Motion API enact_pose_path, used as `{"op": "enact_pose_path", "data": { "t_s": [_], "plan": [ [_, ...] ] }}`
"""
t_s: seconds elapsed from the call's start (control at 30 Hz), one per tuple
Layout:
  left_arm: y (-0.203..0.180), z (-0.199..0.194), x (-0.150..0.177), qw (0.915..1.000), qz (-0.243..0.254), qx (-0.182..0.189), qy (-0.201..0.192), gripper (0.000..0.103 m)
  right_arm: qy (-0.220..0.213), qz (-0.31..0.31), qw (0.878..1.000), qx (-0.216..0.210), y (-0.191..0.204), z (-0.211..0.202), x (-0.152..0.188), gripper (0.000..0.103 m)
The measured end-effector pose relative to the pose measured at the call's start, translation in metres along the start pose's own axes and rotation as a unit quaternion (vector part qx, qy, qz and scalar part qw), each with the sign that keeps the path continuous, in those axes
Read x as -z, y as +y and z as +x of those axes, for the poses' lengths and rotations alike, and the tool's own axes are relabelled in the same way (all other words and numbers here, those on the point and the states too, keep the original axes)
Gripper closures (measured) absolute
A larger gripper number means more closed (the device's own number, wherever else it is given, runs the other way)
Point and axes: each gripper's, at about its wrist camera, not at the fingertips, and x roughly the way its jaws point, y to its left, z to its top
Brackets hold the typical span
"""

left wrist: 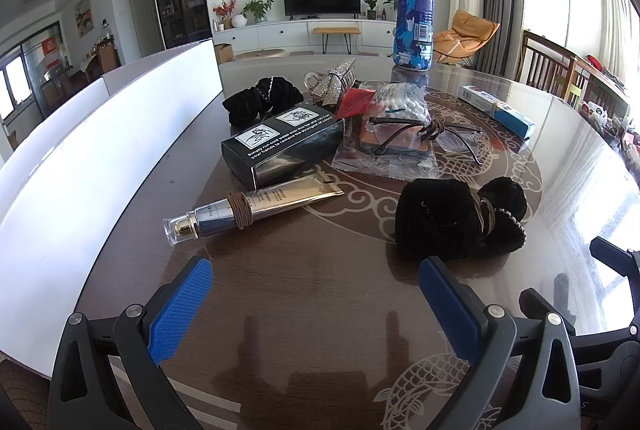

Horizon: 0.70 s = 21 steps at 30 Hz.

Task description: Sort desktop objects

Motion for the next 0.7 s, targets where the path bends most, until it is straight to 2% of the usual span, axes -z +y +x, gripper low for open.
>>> {"op": "enact_pose_path", "data": {
  "t_s": [0.7],
  "plan": [
    [-0.0008, 0.0007, 0.0005, 1.0000, 0.003, -0.003, 0.003, 0.000, 0.025, 0.005, 1.000, 0.002, -0.0023, 0.0079, -0.0008, 0.000]
  ]
}}
